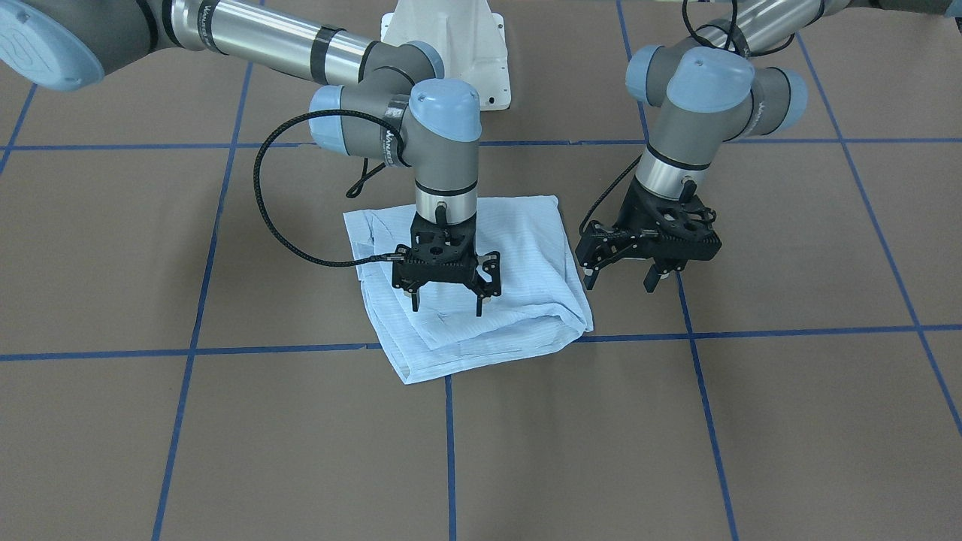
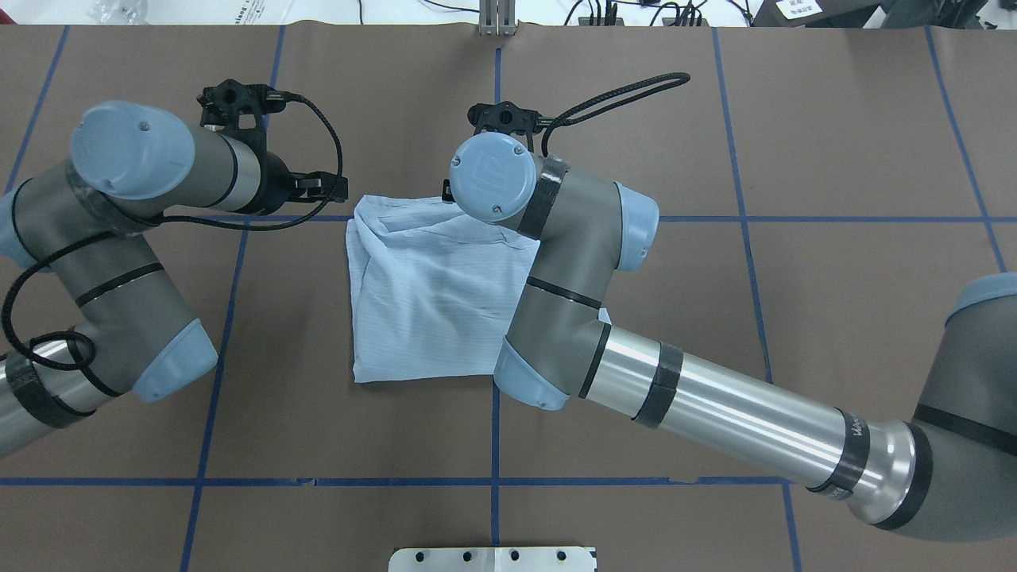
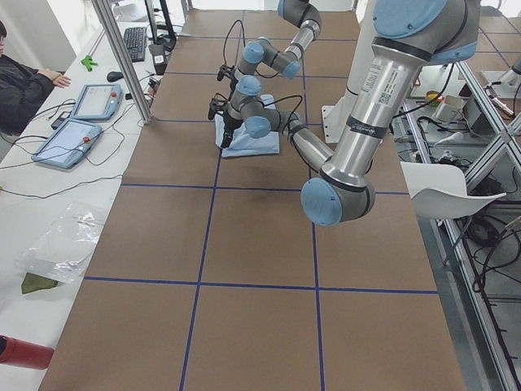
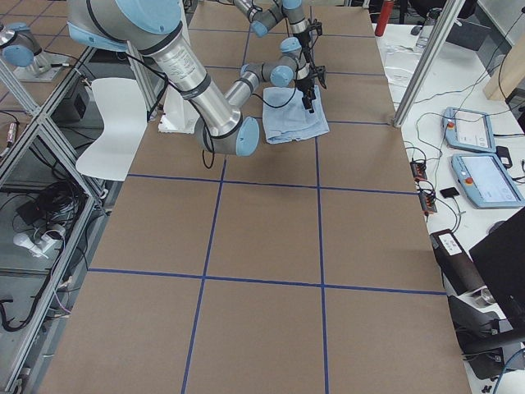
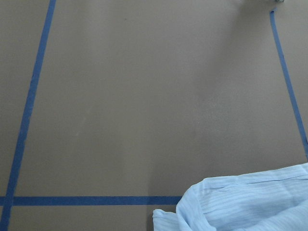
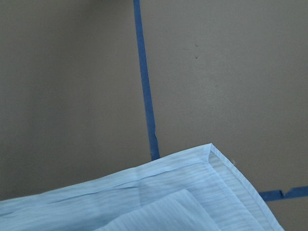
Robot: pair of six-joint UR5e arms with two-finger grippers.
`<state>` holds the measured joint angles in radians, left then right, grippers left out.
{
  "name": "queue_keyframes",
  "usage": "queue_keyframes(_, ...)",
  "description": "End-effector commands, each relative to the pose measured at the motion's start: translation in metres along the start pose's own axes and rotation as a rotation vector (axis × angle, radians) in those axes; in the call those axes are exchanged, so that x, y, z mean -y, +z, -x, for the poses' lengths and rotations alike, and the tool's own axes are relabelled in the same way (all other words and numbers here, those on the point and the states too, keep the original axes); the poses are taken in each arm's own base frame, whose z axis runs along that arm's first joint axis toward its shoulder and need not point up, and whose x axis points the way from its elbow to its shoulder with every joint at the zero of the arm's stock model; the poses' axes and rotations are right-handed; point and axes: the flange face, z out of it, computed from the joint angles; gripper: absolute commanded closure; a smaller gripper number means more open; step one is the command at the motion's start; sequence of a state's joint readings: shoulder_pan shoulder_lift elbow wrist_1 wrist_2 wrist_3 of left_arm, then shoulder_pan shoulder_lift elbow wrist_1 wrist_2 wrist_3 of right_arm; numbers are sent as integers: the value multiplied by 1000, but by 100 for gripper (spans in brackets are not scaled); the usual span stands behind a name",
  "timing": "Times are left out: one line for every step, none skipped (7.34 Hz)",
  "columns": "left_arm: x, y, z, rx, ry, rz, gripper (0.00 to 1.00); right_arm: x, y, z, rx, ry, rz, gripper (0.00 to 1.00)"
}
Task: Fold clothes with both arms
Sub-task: 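Lower the left gripper onto the folded shirt's side while the right gripper rises away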
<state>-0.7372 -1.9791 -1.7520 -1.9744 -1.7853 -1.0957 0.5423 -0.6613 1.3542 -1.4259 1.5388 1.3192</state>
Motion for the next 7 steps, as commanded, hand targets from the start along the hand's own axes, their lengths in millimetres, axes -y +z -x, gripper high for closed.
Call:
queue_keyframes(-10, 9, -2, 4, -53, 26, 0, 34, -23, -25, -9, -39, 53, 0)
queue_keyframes(-31, 18, -17, -6, -67, 56, 0, 55, -30, -48, -14, -56, 68, 0)
queue_keyframes(-49, 24, -27, -13, -55, 83, 0, 66, -28, -71, -20, -67, 70, 0)
queue_keyframes(-66, 24, -40, -35, -73, 106, 0, 70, -27, -78, -24, -71, 67, 0)
queue_keyframes(-95, 34, -52, -42, -110, 145, 16, 73, -28, -78, -22, -70, 64, 0)
queue_keyframes(-109, 31, -67, -89, -146, 157, 42, 74, -28, -79, -22, -69, 63, 0)
queue_keyframes(-130, 37, -71, -111, -137, 181, 47, 74, -28, -79, -22, -67, 63, 0)
